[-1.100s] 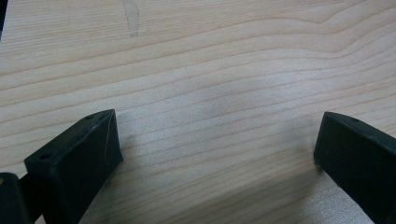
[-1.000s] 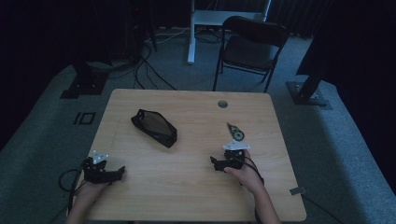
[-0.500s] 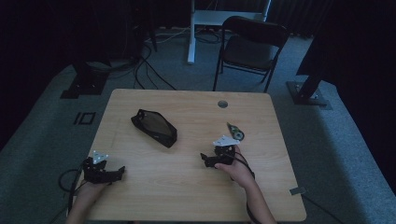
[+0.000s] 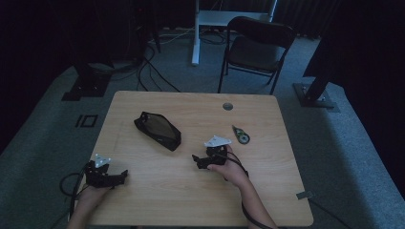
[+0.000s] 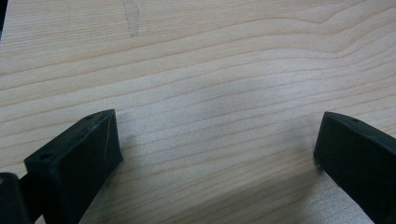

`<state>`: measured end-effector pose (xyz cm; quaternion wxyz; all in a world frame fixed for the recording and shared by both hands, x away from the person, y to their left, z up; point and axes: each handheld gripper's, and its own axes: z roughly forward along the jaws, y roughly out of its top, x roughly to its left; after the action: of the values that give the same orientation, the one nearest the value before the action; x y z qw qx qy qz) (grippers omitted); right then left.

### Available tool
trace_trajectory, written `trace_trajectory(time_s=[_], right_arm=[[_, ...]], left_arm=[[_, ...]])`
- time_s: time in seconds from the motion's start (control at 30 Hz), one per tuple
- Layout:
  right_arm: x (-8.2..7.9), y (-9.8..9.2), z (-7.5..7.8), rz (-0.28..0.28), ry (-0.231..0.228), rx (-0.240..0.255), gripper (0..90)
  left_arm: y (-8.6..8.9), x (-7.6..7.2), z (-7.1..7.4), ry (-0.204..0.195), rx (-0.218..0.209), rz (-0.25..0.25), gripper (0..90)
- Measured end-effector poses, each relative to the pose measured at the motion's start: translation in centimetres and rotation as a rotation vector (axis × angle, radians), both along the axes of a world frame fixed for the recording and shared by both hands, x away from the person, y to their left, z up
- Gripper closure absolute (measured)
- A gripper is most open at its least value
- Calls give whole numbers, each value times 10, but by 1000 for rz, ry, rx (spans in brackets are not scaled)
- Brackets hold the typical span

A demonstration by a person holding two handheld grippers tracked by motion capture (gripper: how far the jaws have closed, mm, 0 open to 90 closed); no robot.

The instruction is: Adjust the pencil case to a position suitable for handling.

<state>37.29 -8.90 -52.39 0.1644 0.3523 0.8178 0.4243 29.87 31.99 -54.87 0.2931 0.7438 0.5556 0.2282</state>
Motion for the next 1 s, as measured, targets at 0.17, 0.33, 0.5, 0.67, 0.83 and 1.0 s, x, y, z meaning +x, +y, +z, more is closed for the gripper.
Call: trace_trajectory(time_s=[0.17,0.33,0.5,0.67,0.83,1.0], right_arm=[[3,12,0,22,0,7,151],[8,23,2,38,-7,19,169],[12,34,6,57,-13,34,169],[15,41,8,65,-17,44,169],[19,50,11,74,-30,49,193],[24,57,14,81,-34,54,224]], left_arm=[[0,0,0,0,0,0,7],[0,0,0,0,0,0,7],[0,0,0,0,0,0,7],[0,0,0,1,-1,0,7],[0,0,0,0,0,0,7],[0,0,0,0,0,0,7]])
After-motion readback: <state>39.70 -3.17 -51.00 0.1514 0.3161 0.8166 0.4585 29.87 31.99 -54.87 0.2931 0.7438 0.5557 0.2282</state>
